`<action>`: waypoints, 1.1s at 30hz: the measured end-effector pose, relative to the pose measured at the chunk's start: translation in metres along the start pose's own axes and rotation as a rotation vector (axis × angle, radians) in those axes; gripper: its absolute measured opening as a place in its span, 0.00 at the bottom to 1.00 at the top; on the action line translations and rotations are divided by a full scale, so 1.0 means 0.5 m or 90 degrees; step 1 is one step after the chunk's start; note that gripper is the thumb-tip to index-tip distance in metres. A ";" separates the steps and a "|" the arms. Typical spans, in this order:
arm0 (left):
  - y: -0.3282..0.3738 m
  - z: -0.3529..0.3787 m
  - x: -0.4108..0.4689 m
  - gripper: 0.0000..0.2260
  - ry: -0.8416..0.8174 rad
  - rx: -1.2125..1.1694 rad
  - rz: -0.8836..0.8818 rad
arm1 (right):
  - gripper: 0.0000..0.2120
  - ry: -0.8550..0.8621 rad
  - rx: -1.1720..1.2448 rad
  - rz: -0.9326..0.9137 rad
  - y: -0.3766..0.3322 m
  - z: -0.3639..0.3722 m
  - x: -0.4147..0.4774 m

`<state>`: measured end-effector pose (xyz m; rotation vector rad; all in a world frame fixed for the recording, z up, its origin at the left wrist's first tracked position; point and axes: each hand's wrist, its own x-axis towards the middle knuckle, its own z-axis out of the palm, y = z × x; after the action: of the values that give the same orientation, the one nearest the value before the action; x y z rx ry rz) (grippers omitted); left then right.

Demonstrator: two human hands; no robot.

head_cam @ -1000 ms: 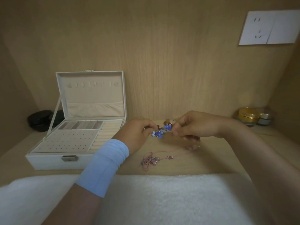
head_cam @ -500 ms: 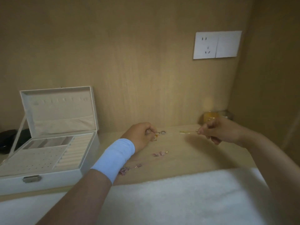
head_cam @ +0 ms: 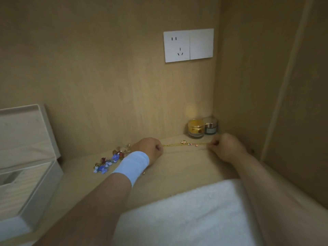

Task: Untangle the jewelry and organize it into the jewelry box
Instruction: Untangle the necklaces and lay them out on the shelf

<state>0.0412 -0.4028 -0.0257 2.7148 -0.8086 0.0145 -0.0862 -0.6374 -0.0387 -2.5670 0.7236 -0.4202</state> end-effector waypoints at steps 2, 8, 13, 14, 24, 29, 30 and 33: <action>-0.007 0.007 0.007 0.07 0.008 -0.007 0.006 | 0.06 0.005 -0.019 0.005 -0.002 0.004 0.004; -0.021 0.039 0.021 0.11 0.053 0.001 0.098 | 0.09 0.024 -0.117 0.019 -0.010 -0.005 0.003; -0.019 0.059 0.002 0.15 0.032 0.001 0.182 | 0.15 -0.071 -0.208 -0.072 -0.051 0.003 -0.021; -0.019 0.062 -0.001 0.16 0.015 0.023 0.184 | 0.16 -0.120 -0.212 -0.061 -0.057 0.010 -0.027; -0.020 0.044 -0.001 0.19 -0.024 -0.008 0.151 | 0.21 -0.153 -0.238 -0.032 -0.063 0.015 -0.045; -0.053 -0.013 -0.051 0.19 0.009 -0.033 0.168 | 0.15 -0.012 -0.266 -0.135 -0.102 -0.006 -0.076; -0.066 -0.028 -0.067 0.18 0.007 -0.028 0.163 | 0.16 -0.004 -0.239 -0.158 -0.112 -0.007 -0.084; -0.117 -0.072 -0.127 0.15 0.025 -0.035 0.146 | 0.17 -0.020 -0.140 -0.257 -0.155 0.009 -0.105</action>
<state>0.0219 -0.3118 -0.0143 2.5490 -1.0864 0.0947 -0.0949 -0.5476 -0.0138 -2.9268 0.2441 -0.4432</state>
